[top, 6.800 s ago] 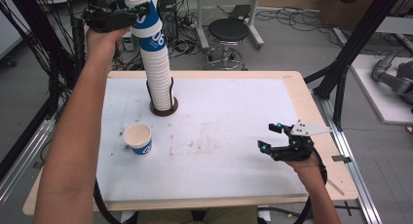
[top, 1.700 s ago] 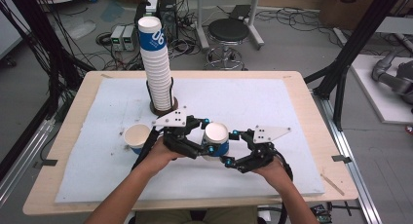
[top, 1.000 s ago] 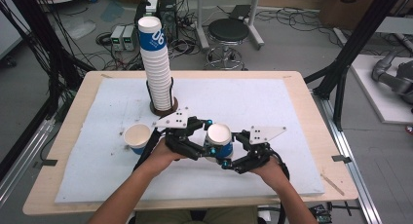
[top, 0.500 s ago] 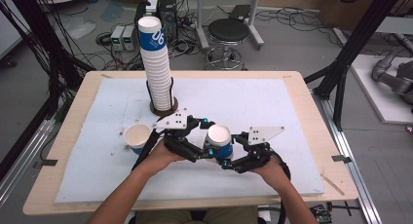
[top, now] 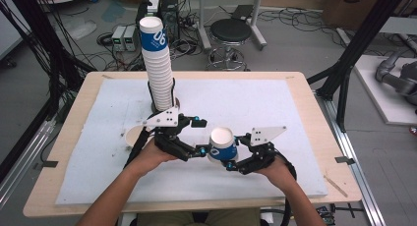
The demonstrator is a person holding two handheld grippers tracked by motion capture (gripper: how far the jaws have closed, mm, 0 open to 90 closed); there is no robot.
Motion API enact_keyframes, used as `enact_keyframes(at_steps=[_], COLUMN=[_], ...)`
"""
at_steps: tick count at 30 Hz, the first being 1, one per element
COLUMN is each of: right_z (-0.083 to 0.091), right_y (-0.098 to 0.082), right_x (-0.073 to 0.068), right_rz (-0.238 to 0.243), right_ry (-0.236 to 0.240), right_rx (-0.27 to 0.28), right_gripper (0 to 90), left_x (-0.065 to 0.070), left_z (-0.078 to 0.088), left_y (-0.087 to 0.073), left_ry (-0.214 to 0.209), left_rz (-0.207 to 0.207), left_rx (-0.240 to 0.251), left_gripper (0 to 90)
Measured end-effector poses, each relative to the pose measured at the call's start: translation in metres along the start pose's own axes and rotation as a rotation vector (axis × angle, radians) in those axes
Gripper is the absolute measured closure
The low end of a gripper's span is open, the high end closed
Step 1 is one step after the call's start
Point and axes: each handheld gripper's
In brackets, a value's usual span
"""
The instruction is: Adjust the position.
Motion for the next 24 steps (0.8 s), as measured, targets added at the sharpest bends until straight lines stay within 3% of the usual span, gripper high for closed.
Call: enact_keyframes(at_steps=[12,24], right_z=[0.014,0.01], right_y=[0.025,0.039], right_x=[0.003,0.005], right_rz=[0.052,0.108], right_ry=[-0.009,0.006], right_rx=[-0.111,-0.261], right_gripper=[29.9,29.9], left_x=[0.0,0.0], left_z=[0.007,0.0], left_y=[0.012,0.022], left_ry=[0.004,-0.013], left_rz=[-0.011,-0.022], left_rx=[-0.055,-0.154], left_gripper=[16.8,16.8])
Point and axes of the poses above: each handheld gripper's, and its own axes: z roughly backward along the jaws, y roughly out of its top, x roughly to its right, and after that the axes turned 2 degrees about z, right-handed
